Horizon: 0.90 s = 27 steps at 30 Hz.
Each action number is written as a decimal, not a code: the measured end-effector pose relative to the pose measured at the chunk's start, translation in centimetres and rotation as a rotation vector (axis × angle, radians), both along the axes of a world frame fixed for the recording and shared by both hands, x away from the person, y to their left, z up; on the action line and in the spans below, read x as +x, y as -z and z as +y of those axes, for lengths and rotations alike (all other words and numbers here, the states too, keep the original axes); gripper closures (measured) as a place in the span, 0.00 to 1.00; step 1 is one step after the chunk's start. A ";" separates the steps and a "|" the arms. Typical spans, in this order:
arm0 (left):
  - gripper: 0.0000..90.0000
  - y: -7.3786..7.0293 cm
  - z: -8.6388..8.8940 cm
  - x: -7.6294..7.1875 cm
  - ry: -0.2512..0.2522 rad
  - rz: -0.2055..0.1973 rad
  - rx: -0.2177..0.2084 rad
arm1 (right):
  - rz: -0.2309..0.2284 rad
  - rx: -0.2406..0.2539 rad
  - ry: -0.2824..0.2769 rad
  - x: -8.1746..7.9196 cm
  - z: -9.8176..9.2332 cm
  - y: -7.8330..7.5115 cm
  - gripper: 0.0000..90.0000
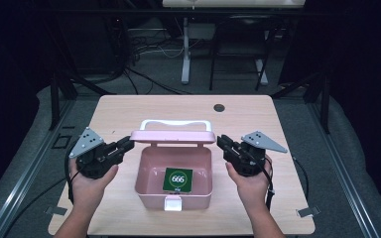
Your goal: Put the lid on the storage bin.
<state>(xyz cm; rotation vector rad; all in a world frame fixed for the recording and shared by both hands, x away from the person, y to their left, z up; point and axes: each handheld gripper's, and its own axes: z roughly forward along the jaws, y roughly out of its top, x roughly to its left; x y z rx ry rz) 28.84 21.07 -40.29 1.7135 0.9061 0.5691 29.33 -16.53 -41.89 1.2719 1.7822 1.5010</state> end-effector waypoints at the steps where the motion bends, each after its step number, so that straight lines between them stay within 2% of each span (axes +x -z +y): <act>1: 0.89 0.0 0.0 -0.1 -0.001 -0.003 0.000 | -0.001 -0.001 0.000 0.0 0.0 0.0 0.88; 16: 0.82 0.0 0.0 -0.9 0.027 0.005 0.012 | 0.022 0.003 -0.019 0.2 -0.2 0.0 0.79; 20: 0.79 0.1 0.1 -1.0 0.029 0.012 0.017 | 0.045 -0.012 -0.020 0.6 -0.3 0.0 0.75; 27: 0.72 0.3 0.4 -1.3 0.031 0.018 0.016 | 0.048 -0.029 0.010 1.0 -0.5 0.2 0.62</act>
